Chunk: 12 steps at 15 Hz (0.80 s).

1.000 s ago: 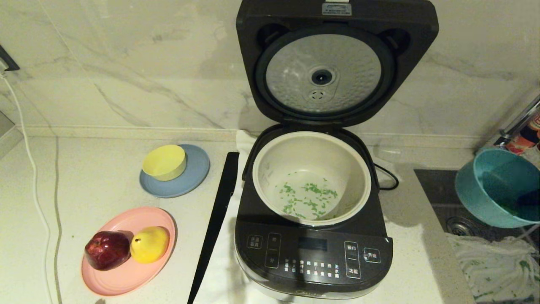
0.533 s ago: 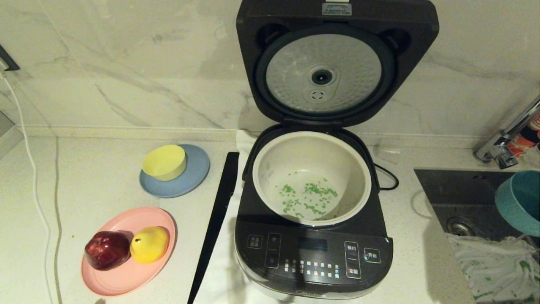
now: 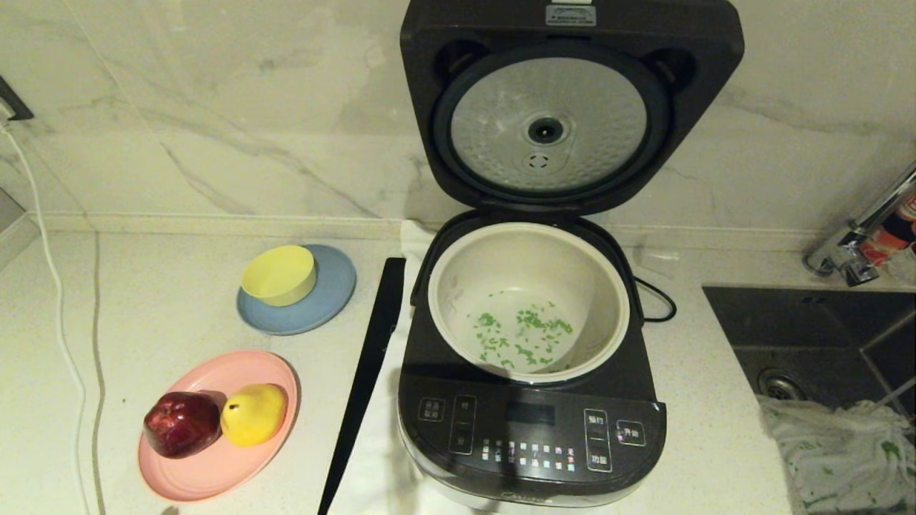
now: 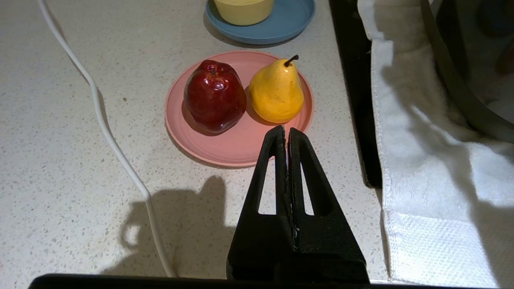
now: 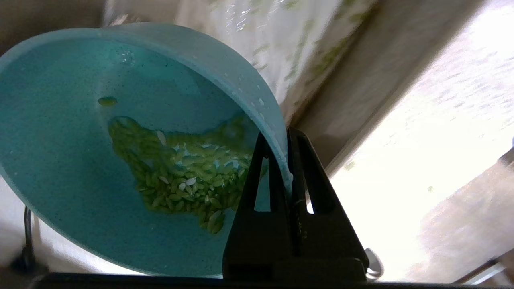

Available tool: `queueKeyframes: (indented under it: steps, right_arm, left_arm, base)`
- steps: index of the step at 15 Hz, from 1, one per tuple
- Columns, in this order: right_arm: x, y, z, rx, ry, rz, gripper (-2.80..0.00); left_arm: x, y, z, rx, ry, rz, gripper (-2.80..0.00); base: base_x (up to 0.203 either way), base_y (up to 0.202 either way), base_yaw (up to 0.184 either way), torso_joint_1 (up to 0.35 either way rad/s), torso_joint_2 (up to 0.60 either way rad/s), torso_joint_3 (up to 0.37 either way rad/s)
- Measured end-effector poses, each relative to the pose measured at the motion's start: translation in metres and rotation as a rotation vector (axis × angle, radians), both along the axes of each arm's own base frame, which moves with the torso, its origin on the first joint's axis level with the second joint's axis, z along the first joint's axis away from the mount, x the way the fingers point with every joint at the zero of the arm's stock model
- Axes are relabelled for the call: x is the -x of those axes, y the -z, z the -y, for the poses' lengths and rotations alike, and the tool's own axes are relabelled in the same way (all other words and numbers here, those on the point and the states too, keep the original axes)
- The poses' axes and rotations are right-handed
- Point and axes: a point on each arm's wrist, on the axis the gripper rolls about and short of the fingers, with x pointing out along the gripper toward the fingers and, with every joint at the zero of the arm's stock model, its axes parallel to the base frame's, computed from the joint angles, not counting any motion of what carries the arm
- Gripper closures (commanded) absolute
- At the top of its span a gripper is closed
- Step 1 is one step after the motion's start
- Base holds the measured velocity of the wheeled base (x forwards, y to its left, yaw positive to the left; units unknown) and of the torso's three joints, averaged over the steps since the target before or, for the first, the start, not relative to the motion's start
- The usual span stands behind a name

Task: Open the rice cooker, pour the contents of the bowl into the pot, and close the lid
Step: Fill a bowl with water from the tap

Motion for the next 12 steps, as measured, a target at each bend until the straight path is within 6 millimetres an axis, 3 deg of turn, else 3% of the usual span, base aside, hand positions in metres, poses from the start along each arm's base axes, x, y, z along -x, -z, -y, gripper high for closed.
queueKeyframes:
  steps: [5,12]
  right_arm:
    - [0.006,0.021,0.058,-0.029,0.102,0.009,0.0]
    - [-0.006,0.038,0.091,-0.046,0.101,0.038,0.0]
  left_arm:
    - [0.0,0.0,0.0,0.0,0.0,0.0,0.0]
    - [0.0,0.0,0.0,0.001,0.0,0.0,0.0]
  base:
    - [0.0,0.0,0.0,0.0,0.0,0.0]
    - [0.0,0.0,0.0,0.0,0.0,0.0]
